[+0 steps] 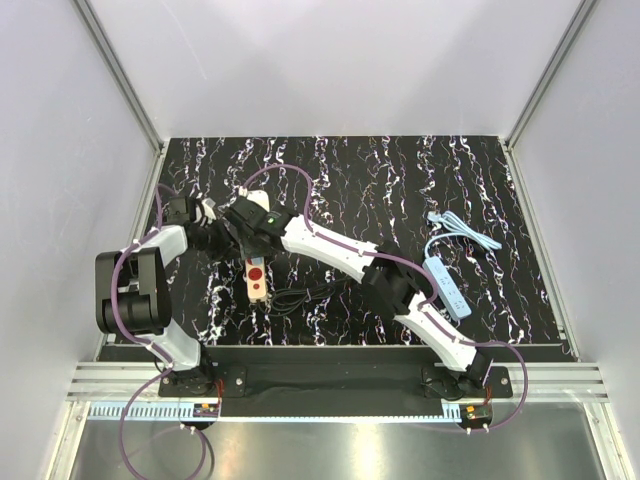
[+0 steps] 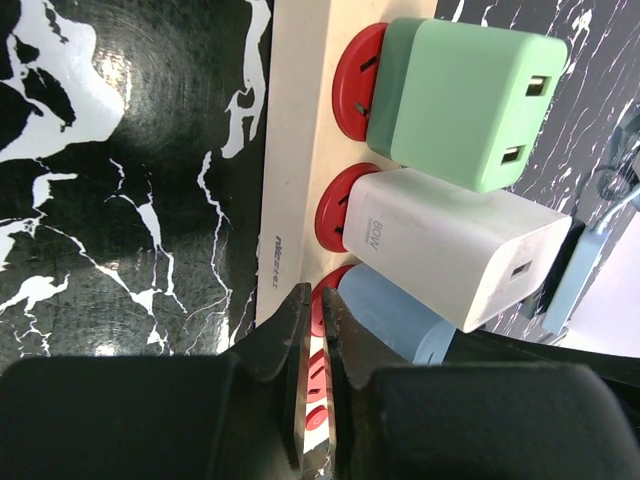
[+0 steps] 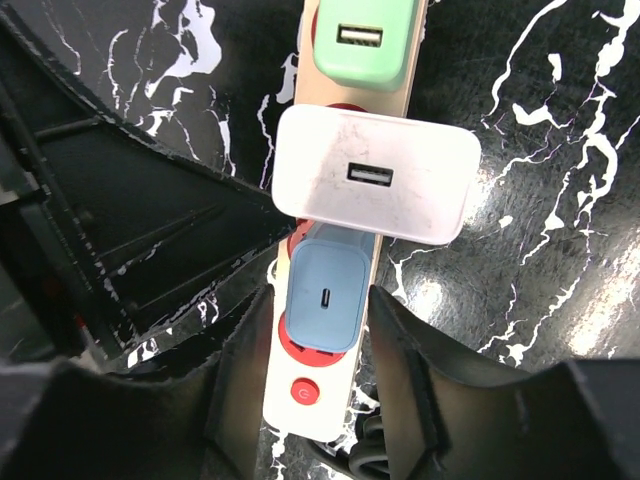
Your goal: Pull the plug off the socket
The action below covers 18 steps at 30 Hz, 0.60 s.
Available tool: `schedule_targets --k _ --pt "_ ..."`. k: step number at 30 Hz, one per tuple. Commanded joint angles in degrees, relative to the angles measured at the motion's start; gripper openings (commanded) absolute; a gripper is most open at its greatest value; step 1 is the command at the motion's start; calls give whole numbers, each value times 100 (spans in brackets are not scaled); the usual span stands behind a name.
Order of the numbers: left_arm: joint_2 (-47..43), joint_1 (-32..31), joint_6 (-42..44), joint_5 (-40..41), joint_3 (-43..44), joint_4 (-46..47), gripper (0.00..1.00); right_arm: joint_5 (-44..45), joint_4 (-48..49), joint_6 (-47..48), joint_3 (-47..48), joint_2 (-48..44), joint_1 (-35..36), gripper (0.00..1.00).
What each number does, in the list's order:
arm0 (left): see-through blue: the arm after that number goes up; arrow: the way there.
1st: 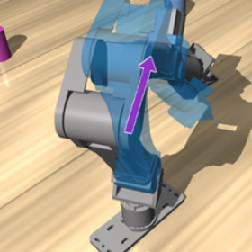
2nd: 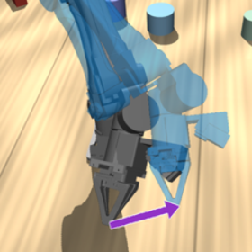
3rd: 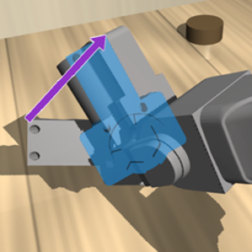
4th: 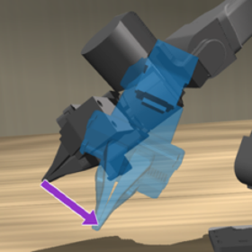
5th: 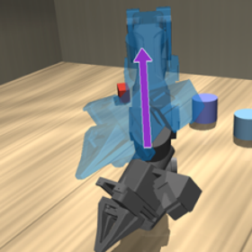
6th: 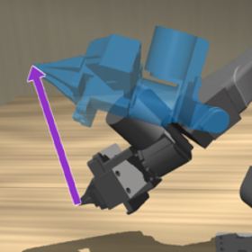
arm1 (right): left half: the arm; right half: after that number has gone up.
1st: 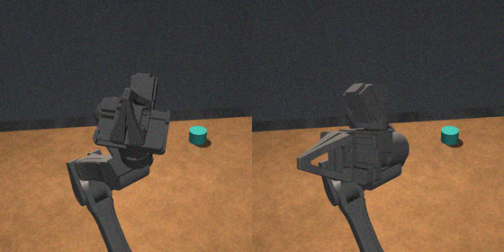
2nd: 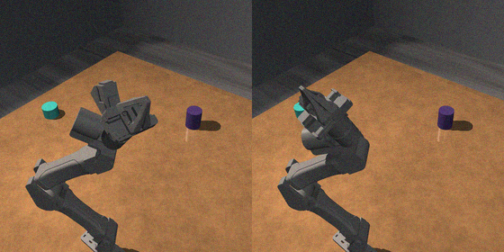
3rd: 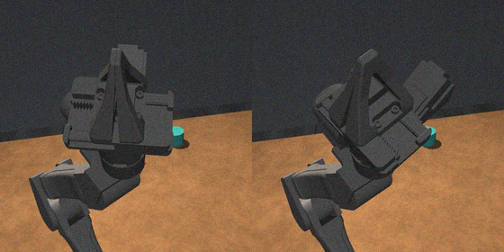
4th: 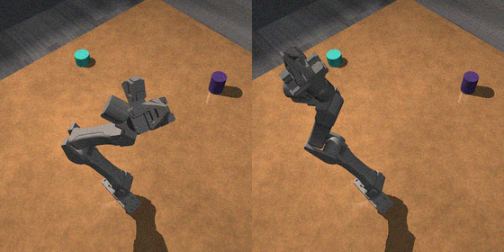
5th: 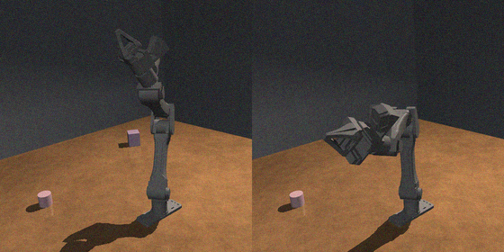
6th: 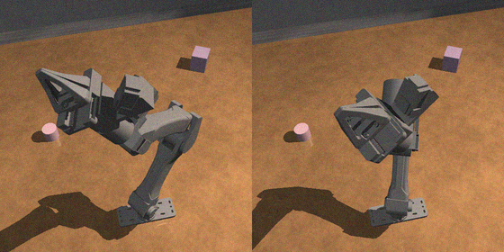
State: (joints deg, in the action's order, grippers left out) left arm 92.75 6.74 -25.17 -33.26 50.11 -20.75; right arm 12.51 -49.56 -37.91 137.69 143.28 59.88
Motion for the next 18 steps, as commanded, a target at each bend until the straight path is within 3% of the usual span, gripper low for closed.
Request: schedule_targets --k 1,8,18 --pt "41 -41 -32 -190 -10 238 12 102 17 -67 294 103 -46 48" --pt "-20 -103 -23 -208 -124 265 12 146 17 -102 338 182 -55 46" --pt "147 -313 -41 -59 -177 326 11 217 17 -85 575 349 -90 33"
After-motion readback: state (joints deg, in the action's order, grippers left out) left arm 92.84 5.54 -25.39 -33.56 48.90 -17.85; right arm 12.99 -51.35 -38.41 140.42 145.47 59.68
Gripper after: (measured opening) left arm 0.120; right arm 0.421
